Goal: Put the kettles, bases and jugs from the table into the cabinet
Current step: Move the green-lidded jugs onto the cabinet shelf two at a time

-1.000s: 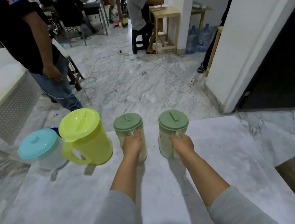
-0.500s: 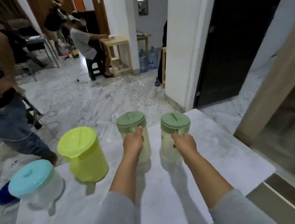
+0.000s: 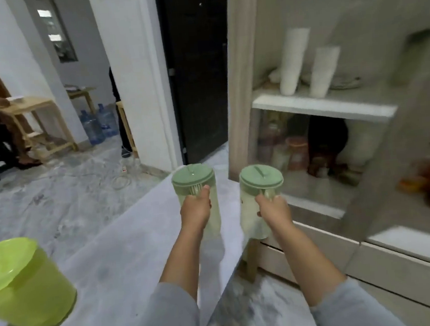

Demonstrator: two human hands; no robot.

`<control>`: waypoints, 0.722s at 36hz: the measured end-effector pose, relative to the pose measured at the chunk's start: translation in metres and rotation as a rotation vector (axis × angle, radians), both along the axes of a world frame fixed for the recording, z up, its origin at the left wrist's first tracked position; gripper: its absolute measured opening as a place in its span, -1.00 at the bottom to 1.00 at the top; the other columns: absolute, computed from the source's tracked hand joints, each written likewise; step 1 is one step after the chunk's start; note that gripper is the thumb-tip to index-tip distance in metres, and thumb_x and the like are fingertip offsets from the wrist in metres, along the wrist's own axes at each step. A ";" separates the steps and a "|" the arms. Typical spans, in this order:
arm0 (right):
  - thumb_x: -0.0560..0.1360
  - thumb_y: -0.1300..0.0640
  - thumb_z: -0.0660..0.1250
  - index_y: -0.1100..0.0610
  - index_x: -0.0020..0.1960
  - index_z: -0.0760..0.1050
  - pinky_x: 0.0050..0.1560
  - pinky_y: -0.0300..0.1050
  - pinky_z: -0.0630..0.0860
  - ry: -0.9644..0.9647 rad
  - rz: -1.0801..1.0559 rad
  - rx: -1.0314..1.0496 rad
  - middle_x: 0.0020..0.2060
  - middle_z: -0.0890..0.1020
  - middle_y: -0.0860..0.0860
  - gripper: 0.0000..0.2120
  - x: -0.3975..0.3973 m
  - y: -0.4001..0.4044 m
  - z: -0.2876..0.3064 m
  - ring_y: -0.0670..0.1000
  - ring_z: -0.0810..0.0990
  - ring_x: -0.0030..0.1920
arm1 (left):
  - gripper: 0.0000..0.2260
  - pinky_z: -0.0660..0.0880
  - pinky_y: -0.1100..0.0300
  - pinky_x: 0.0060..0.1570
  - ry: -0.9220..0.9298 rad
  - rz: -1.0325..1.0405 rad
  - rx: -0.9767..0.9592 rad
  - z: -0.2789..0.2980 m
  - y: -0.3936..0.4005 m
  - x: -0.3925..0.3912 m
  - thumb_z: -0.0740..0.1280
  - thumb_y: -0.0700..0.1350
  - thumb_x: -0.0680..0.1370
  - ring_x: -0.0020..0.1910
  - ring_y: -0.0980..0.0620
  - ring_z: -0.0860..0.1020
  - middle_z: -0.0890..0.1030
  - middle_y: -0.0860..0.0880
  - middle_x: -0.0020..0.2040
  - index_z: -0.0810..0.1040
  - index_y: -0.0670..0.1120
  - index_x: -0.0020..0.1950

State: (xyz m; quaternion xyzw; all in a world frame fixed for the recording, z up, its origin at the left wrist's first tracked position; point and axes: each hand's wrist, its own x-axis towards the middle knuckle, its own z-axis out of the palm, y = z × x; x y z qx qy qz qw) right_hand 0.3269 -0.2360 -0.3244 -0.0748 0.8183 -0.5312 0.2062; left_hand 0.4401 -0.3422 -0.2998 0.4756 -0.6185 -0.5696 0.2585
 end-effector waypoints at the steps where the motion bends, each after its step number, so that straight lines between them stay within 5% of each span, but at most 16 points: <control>1: 0.44 0.02 0.27 0.20 0.00 0.50 0.13 0.14 0.52 -0.005 -0.035 -0.013 0.07 0.62 0.25 -0.74 -0.005 0.016 0.004 0.29 0.61 0.07 | -0.66 0.35 0.15 -0.13 0.004 -0.042 -0.004 0.002 0.011 -0.010 0.18 0.10 0.59 -0.11 -0.09 0.53 0.54 -0.04 -0.25 0.40 -0.05 -0.31; 7: 0.48 0.05 0.26 0.20 -0.02 0.49 0.05 0.04 0.50 0.027 -0.232 -0.051 -0.04 0.62 0.21 -0.78 -0.037 0.112 0.017 0.26 0.61 0.04 | -0.64 0.35 0.14 -0.11 0.021 -0.237 -0.061 0.016 0.089 -0.065 0.18 0.09 0.59 -0.12 -0.11 0.52 0.58 -0.11 -0.17 0.47 -0.10 -0.28; 12: 0.51 0.06 0.23 0.31 0.09 0.54 -0.10 -0.09 0.39 0.054 -0.364 -0.019 0.02 0.64 0.26 -0.67 -0.063 0.208 0.028 0.17 0.54 -0.07 | -0.60 0.32 0.15 -0.21 0.013 -0.357 -0.104 0.023 0.167 -0.113 0.16 0.11 0.59 -0.17 -0.07 0.50 0.61 -0.15 -0.07 0.56 -0.21 -0.04; 15: 0.51 0.01 0.22 0.29 0.08 0.55 -0.12 -0.09 0.38 0.077 -0.460 0.011 0.01 0.64 0.24 -0.64 -0.077 0.277 0.035 0.23 0.58 0.02 | -0.56 0.32 0.14 -0.07 0.016 -0.436 -0.104 0.030 0.230 -0.141 0.13 0.11 0.60 -0.08 -0.10 0.47 0.59 -0.17 -0.01 0.55 -0.25 0.07; 18: 0.51 0.02 0.22 0.30 0.07 0.55 -0.12 -0.08 0.38 0.092 -0.558 0.031 0.01 0.63 0.25 -0.64 -0.090 0.335 0.041 0.23 0.57 0.01 | -0.64 0.33 0.12 -0.04 0.057 -0.504 -0.123 0.037 0.285 -0.160 0.13 0.08 0.61 -0.03 -0.14 0.49 0.54 -0.11 -0.13 0.51 -0.18 -0.11; 26: 0.52 0.02 0.21 0.29 0.10 0.51 -0.12 -0.08 0.37 0.167 -0.698 0.024 -0.04 0.59 0.21 -0.64 -0.117 0.470 0.057 0.16 0.52 -0.07 | -0.60 0.37 0.11 0.01 0.180 -0.641 -0.126 0.054 0.415 -0.212 0.15 0.08 0.61 0.07 -0.14 0.53 0.54 -0.11 0.00 0.52 -0.22 0.20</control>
